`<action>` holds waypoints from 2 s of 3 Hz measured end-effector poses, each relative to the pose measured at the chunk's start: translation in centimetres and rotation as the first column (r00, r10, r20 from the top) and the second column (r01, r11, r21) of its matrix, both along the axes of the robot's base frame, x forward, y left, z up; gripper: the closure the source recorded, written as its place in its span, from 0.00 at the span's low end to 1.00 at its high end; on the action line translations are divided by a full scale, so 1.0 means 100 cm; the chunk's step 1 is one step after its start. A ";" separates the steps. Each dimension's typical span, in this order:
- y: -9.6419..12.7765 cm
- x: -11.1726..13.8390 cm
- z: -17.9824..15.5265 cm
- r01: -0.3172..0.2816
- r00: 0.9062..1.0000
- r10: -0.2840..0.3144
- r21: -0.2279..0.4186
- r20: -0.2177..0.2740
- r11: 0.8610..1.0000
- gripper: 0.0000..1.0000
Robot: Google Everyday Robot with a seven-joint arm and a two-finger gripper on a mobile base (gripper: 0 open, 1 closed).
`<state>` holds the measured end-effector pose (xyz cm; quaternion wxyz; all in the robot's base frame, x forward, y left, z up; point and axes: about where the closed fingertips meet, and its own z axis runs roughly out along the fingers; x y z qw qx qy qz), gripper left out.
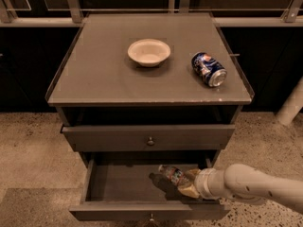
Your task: Pick water bottle from middle drawer and place on counter
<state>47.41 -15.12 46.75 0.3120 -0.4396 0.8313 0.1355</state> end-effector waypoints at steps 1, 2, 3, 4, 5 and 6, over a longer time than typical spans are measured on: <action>-0.023 -0.028 0.039 -0.064 0.998 0.064 -0.018 -0.011 0.998 1.00; -0.039 -0.051 0.070 -0.103 0.995 0.103 0.023 -0.002 0.994 1.00; -0.054 -0.074 0.079 -0.124 0.992 0.123 0.037 0.017 0.992 1.00; -0.059 -0.069 0.117 -0.118 0.988 0.113 0.037 0.101 0.992 1.00; -0.055 -0.069 0.209 -0.157 0.951 0.141 0.036 0.275 0.987 1.00; -0.042 -0.071 0.299 -0.210 0.897 0.198 -0.012 0.396 0.978 1.00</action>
Offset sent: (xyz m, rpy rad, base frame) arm -0.0952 -0.0871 0.1449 0.1737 -0.1704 0.1567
